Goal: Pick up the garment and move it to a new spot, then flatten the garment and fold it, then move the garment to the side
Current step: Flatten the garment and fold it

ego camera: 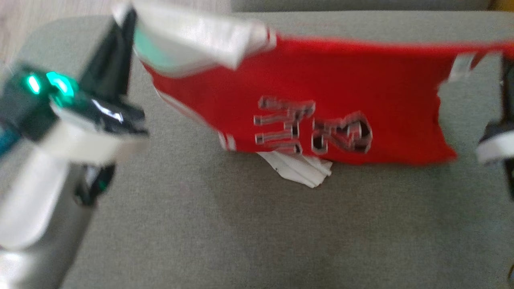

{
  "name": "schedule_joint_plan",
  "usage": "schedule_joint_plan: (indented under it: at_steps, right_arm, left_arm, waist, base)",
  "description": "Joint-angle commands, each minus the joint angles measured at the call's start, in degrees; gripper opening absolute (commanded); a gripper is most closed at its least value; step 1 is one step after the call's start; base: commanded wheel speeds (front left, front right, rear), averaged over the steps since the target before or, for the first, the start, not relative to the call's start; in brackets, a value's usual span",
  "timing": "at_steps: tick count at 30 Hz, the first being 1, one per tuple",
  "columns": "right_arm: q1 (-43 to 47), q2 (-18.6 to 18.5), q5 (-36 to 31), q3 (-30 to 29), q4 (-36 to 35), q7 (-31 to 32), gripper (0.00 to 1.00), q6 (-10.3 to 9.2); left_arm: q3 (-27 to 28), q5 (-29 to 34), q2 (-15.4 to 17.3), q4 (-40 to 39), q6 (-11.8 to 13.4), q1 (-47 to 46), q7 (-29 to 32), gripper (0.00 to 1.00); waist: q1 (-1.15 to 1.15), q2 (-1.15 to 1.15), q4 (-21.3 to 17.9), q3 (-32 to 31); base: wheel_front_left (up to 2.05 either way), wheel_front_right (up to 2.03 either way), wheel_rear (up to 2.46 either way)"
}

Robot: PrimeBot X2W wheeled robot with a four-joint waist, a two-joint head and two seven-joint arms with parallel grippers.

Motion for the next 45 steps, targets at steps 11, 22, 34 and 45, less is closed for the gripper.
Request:
schedule_joint_plan:
  at_steps: [11,22,34,45]
  right_arm:
    - [-30.96,-11.29,6.23,8.74,-0.36,10.59,0.00,0.12]
    - [-59.03,-11.29,4.84,13.41,16.93,2.28,0.00,0.12]
    - [-51.94,-12.66,2.44,14.84,27.49,-7.07,0.00,0.12]
    - [-23.23,-10.95,2.83,8.34,25.04,-9.30,0.00,0.12]
  left_arm:
    - [0.74,-4.55,3.79,11.03,-2.47,-34.21,7.49,0.00]
    - [-0.17,3.30,-0.56,32.44,-2.37,-62.00,-3.65,0.00]
    - [-3.70,-0.96,-0.25,26.81,-2.59,-46.62,-5.57,0.00]
    - [-0.29,1.01,0.56,12.25,-2.29,-3.37,-5.58,0.00]
  waist:
    - [0.01,0.00,-0.66,8.74]
    - [0.01,0.00,-1.40,19.88]
    - [0.01,0.00,-0.41,20.35]
    - [0.01,0.00,-1.18,10.79]
  base:
    - [0.00,0.00,0.00]
    - [0.00,0.00,0.00]
    - [0.00,0.00,0.00]
    - [0.00,0.00,0.00]
